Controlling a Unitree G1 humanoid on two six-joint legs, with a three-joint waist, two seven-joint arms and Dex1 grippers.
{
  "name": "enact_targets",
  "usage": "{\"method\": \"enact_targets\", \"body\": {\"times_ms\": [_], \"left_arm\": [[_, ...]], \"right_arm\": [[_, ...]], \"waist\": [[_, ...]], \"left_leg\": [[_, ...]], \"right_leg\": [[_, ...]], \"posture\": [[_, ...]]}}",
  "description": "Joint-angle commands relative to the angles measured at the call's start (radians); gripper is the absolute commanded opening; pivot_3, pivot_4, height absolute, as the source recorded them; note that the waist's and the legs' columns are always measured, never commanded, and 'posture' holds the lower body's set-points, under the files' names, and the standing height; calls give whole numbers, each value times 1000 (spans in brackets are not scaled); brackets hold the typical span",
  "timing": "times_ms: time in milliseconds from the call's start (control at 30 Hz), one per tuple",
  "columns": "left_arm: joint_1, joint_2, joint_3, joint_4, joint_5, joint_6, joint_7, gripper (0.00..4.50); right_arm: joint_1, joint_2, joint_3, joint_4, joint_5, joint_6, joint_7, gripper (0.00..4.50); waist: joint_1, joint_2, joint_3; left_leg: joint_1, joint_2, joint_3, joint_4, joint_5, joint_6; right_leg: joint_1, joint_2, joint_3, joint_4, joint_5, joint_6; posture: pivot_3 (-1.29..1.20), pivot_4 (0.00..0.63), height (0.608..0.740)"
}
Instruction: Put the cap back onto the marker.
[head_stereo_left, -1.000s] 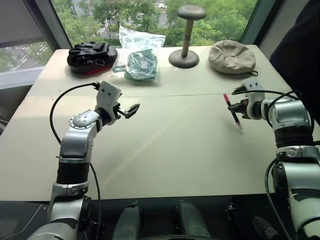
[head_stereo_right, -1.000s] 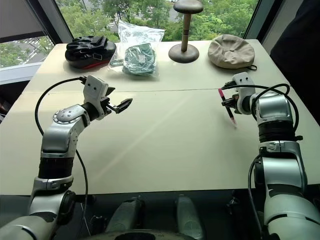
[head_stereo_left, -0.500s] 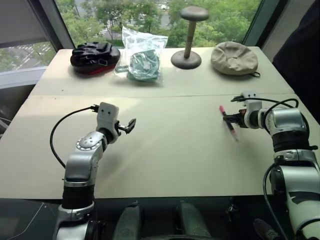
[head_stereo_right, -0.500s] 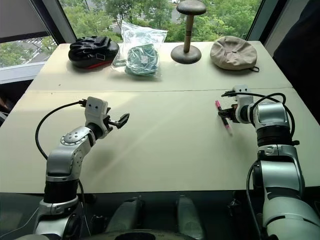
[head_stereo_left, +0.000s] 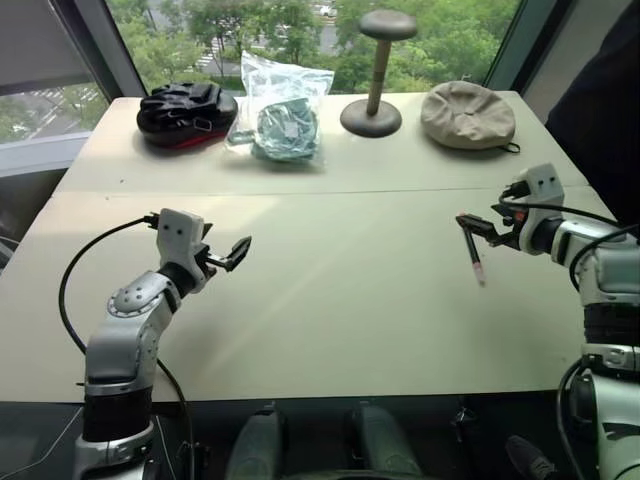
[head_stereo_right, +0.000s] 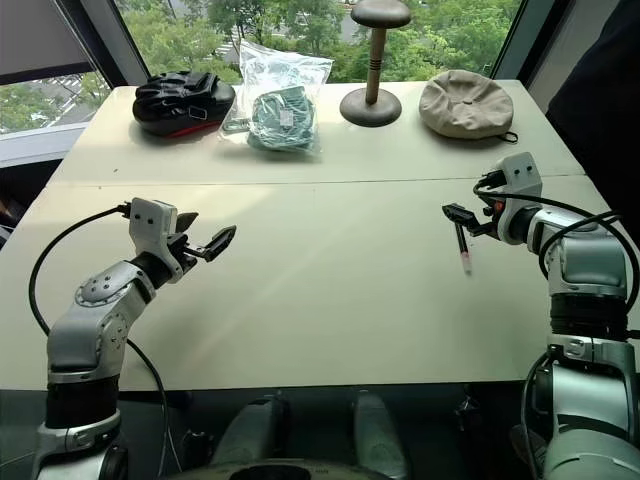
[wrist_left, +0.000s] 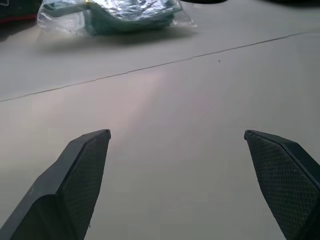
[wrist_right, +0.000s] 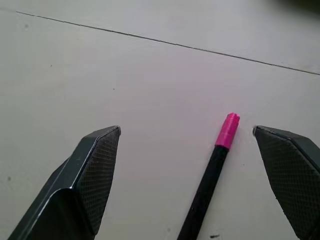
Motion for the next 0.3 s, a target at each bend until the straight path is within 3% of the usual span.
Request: {"method": "enact_targets", "body": {"times_ms": [33,133,300], "left_arm": [[36,80,82,-59,-81,-17,-87,4500],[71,131,118,-44,-112,-39,-127,4500],[88,117,131,-5,-103,-82,-87,4500]], "right_arm": [[113,-34,-84,-248,139,94,57,4395],[230,-16,-124,-391,240,166,70,4395],[302,41,-96,-463,266,160,-9,4395]], "waist": [[0,0,0],[0,0,0],[-1,0,0]], "left_leg": [[0,0,0,0,0,0],[2,0,0,0,0,0],[1,1,1,4,0,0]], "right_leg": [[0,0,0,0,0,0],[2,1,0,-1,-1,-2],[2,1,1,-1,-2,-4]], "posture": [[0,150,740],[0,150,740],[0,150,740]]}}
